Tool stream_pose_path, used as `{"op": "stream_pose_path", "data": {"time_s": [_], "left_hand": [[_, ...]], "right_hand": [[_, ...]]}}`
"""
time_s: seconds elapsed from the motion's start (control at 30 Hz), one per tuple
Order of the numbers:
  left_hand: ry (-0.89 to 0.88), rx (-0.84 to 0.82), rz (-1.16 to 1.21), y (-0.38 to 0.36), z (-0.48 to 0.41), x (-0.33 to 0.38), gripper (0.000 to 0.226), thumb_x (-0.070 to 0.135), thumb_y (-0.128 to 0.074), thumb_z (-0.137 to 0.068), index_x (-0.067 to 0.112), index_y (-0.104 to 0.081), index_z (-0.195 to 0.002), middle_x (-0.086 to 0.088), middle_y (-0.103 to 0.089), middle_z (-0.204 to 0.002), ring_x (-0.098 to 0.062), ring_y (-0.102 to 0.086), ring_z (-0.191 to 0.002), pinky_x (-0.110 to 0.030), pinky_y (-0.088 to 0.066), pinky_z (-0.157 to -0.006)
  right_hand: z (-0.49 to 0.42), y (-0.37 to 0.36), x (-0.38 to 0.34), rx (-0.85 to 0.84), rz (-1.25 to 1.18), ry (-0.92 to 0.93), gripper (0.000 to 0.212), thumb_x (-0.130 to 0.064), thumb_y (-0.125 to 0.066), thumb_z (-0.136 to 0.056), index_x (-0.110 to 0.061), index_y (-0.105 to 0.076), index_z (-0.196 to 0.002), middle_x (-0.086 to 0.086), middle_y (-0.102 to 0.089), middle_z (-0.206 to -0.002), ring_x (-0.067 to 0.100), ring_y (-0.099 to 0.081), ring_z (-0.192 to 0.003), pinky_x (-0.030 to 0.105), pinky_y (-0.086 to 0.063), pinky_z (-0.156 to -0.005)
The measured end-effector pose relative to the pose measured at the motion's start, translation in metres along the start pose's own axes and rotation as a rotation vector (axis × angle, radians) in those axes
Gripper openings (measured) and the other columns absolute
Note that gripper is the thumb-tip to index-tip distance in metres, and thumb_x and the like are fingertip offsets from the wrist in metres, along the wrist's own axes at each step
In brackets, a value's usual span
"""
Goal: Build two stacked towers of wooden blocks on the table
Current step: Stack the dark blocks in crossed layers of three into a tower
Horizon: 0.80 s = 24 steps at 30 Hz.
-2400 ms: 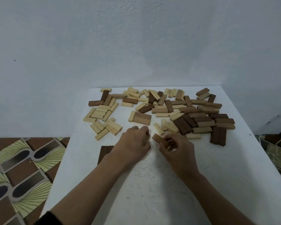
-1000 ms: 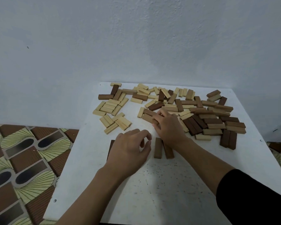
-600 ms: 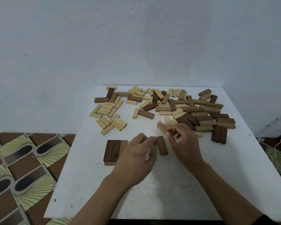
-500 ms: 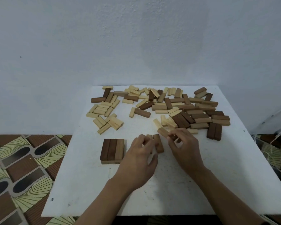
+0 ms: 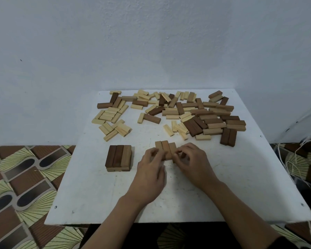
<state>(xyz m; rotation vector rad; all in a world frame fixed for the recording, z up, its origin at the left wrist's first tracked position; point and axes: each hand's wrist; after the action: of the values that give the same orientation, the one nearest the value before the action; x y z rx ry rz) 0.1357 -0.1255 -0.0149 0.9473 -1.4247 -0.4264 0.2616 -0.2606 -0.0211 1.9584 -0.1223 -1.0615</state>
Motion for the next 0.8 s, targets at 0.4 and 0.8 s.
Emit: {"op": "stream_pose_path", "data": {"time_s": [0.4,0.8], "left_hand": [[0.087,-0.142,-0.087,0.013,-0.052,-0.006,0.075,0.025,-0.079,-0.083,0.012,-0.041,-0.147,-0.006,-0.042,-0.143,-0.028,-0.046,-0.125,-0.035,-0.039,-0.103],[0.084,-0.25,-0.083,0.025,-0.055,0.0,0.061,0.027,-0.091,-0.067,0.016,-0.052,-0.113,0.003,-0.05,-0.11,-0.014,-0.049,-0.089,-0.02,-0.034,-0.066]], "right_hand": [[-0.047,0.025,0.003,-0.462,-0.007,0.05,0.073,-0.028,-0.089,-0.072,-0.017,-0.056,-0.137,-0.009,-0.049,-0.118,0.004,-0.051,-0.087,0.014,-0.036,-0.068],[-0.046,0.027,-0.003,-0.566,0.046,0.114,0.045,-0.032,-0.088,-0.068,-0.016,-0.067,-0.104,-0.001,-0.05,-0.107,0.013,-0.053,-0.089,0.033,-0.049,-0.078]]}}
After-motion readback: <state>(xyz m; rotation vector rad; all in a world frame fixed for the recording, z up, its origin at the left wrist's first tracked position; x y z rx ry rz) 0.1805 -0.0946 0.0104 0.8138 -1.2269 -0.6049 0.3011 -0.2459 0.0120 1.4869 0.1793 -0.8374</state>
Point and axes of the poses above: each hand's wrist, its own z-axis away from the middle knuckle, its own y-axis out of the back of the hand, x = y × z
